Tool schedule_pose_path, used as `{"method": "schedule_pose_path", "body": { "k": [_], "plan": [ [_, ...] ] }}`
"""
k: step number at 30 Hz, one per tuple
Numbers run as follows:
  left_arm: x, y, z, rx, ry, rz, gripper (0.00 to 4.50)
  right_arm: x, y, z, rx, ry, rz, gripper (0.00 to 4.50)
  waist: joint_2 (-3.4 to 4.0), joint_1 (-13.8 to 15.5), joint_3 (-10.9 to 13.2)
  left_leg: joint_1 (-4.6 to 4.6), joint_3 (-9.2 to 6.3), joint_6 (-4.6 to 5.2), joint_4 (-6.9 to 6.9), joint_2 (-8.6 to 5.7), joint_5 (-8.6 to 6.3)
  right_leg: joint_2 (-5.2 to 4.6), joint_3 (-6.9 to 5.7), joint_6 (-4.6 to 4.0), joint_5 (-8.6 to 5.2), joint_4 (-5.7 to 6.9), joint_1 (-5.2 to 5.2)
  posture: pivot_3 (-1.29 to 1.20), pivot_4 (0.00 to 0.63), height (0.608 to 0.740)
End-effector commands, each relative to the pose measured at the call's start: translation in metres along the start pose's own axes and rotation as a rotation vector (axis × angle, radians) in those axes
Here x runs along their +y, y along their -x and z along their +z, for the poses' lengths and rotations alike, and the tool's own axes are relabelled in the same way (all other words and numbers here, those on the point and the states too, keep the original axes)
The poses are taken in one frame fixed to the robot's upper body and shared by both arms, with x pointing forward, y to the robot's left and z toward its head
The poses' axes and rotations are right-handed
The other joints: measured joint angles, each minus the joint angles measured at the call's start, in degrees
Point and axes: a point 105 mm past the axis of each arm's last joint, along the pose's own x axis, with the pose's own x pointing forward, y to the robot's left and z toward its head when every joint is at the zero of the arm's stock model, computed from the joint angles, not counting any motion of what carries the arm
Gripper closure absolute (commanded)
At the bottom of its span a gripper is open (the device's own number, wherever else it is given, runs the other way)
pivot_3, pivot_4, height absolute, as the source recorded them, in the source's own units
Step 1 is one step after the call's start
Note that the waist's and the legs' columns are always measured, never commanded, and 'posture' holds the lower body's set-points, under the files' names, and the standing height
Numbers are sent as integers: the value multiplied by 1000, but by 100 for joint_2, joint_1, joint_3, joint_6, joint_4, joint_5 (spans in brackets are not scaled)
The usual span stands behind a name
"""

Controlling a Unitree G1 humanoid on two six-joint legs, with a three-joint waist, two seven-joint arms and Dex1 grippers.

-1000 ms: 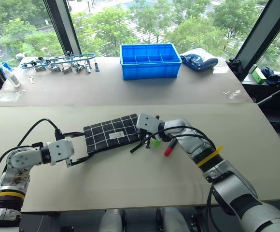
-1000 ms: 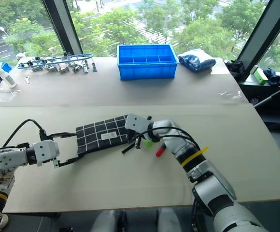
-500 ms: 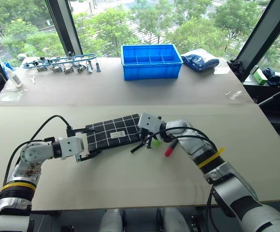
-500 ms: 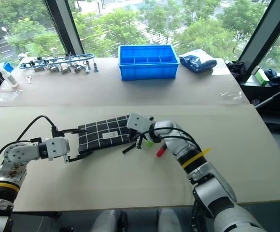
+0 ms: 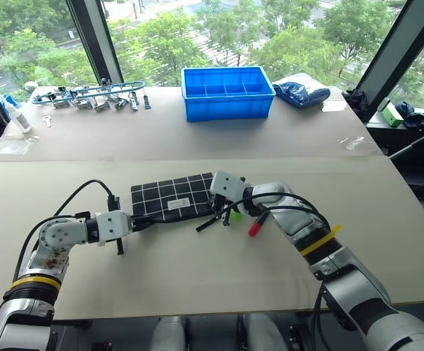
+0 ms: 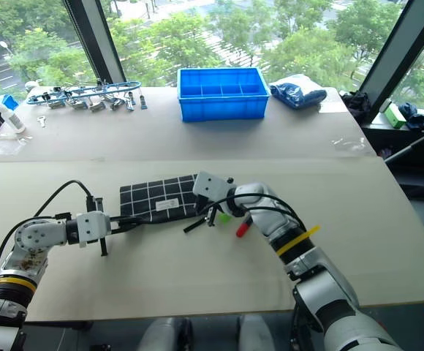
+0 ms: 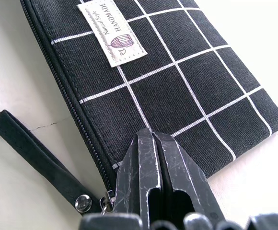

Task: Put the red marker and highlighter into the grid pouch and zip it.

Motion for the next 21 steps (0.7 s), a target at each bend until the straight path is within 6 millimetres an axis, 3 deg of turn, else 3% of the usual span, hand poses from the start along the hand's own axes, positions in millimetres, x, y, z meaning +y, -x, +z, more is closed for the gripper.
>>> {"method": "schedule_pose_path", "body": {
  "k": [1, 3, 6, 7, 9, 12, 13, 16, 21],
  "plan": [
    [18, 1, 13, -55, 3, 86, 4473, -18, 8, 16, -74, -83, -55, 4500, 0, -4, 0, 0, 0, 0, 0, 0, 0, 0, 0, 0, 0, 0, 0, 0, 150, 740],
    [21, 1, 16, -74, 39, 112, 4473, -35, 12, 24, -123, -188, -130, 4500, 0, -11, 0, -1, 0, 0, 0, 1, 0, 2, 0, 0, 0, 0, -1, 0, 150, 740],
    [25, 1, 19, -102, 96, 150, 4500, -53, 23, 33, -162, -313, -159, 3763, 0, -15, 0, -6, 0, -5, 0, 3, 3, 3, 2, 0, 0, 6, -8, 0, 150, 740],
    [27, 2, 21, -114, 115, 168, 4500, -57, 30, 39, -181, -338, -154, 3307, 0, -17, 0, -8, 0, -5, 0, 3, 3, 3, 3, 0, 0, 7, -11, 0, 150, 740],
    [31, 3, 26, -151, 167, 219, 4500, -71, 58, 66, -296, -438, -145, 2614, 1, -12, 1, -11, 0, -5, -1, 3, 3, 2, 2, 0, 0, 29, -12, 0, 150, 740],
    [32, 4, 29, -168, 200, 248, 4500, -79, 84, 83, -384, -554, -104, 1666, 0, -9, 1, -25, -1, -2, 1, 0, 1, -4, 7, 1, 1, 44, -26, 0, 150, 740],
    [33, 4, 31, -175, 215, 260, 4500, -81, 96, 86, -414, -568, -95, 1666, 0, -8, 1, -27, -1, -2, 1, -1, 1, -4, 8, 1, 1, 45, -32, 0, 150, 740],
    [33, 2, 37, -213, 259, 300, 4500, -85, 119, 70, -376, -596, -148, 1666, 0, 11, 1, -31, -4, 2, 0, -2, -1, -3, 5, 1, 1, 44, -33, 0, 150, 740],
    [33, -5, 44, -244, 296, 326, 4500, -59, 111, 37, -242, -619, -151, 1666, -2, -5, -1, -30, -3, 5, 0, -3, -3, -2, 9, 2, 1, 42, -32, 0, 150, 740]
  ]
}}
